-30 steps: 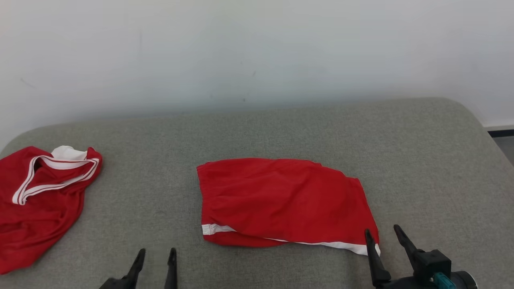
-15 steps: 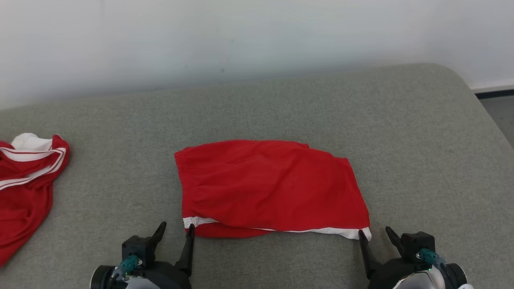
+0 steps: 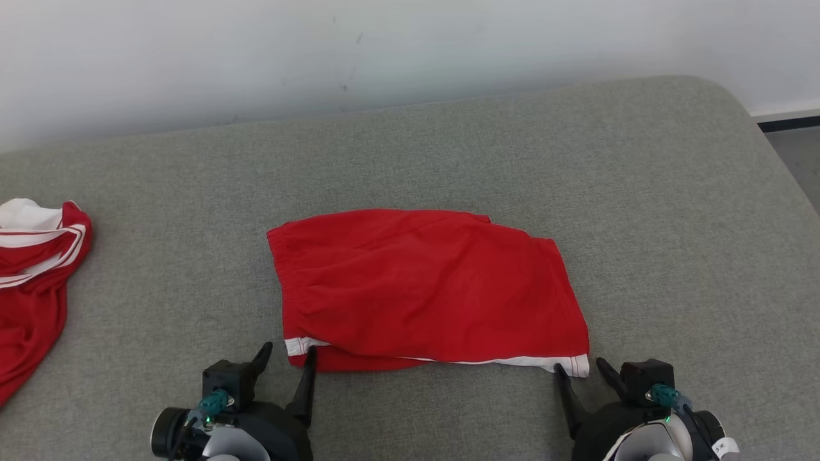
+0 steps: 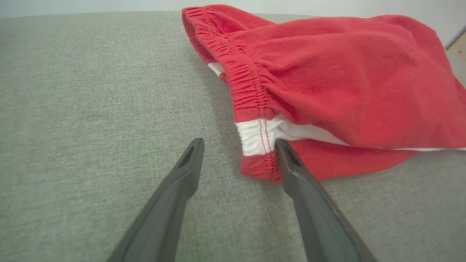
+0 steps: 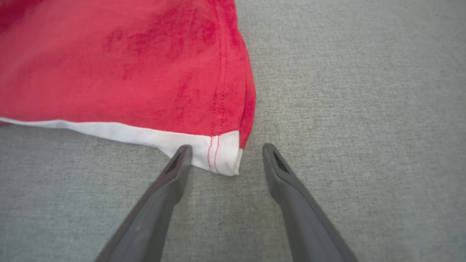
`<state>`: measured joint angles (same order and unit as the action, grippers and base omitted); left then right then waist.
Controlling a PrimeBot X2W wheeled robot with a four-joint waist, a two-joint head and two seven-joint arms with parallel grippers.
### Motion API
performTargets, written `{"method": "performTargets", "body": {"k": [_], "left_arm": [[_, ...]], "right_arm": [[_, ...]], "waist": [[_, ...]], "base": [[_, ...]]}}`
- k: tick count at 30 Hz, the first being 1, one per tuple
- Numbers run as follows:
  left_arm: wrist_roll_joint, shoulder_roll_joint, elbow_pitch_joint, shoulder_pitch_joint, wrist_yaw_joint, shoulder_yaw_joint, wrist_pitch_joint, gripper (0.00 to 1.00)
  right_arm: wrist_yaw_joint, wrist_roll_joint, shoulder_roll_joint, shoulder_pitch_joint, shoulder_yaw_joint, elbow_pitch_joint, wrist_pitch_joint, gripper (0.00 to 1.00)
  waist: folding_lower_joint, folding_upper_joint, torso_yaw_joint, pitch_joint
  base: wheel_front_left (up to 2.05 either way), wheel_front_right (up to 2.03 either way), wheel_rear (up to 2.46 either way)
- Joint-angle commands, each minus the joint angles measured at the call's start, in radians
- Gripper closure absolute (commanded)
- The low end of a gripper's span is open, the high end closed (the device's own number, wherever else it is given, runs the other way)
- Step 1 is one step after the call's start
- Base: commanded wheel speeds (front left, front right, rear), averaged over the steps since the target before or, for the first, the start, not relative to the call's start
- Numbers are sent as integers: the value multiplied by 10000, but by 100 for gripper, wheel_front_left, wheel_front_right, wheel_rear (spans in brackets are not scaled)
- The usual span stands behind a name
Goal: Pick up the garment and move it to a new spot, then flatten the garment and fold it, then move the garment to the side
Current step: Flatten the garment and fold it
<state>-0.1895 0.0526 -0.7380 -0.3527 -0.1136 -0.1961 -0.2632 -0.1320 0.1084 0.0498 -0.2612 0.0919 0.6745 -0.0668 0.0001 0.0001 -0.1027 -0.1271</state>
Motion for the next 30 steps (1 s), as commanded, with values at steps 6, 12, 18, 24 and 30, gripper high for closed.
{"method": "performTargets", "body": {"k": [6,12,18,24,30], "left_arm": [[-234,-7,267,-41,-41,-9,-13,0],[-381,-14,212,145,-77,-127,-14,95],[-892,-15,-130,102,-165,-570,-13,100],[-1662,-20,454,176,-154,-707,-13,100],[-2835,48,1802,24,-158,-884,-13,100]], "right_arm": [[26,247,5,-174,268,429,50,16],[26,477,5,-218,364,685,107,100],[26,567,10,-302,434,787,-56,100],[26,886,8,-289,319,488,-429,100],[26,2082,10,-515,242,-803,-887,100]], "waist": [[-1,-1,59,11],[-1,-1,51,71],[-1,-1,15,219],[-1,-1,21,438],[-1,-1,60,571]], "base": [[0,0,0],[0,0,0],[0,0,0],[0,0,0],[0,0,0]]}}
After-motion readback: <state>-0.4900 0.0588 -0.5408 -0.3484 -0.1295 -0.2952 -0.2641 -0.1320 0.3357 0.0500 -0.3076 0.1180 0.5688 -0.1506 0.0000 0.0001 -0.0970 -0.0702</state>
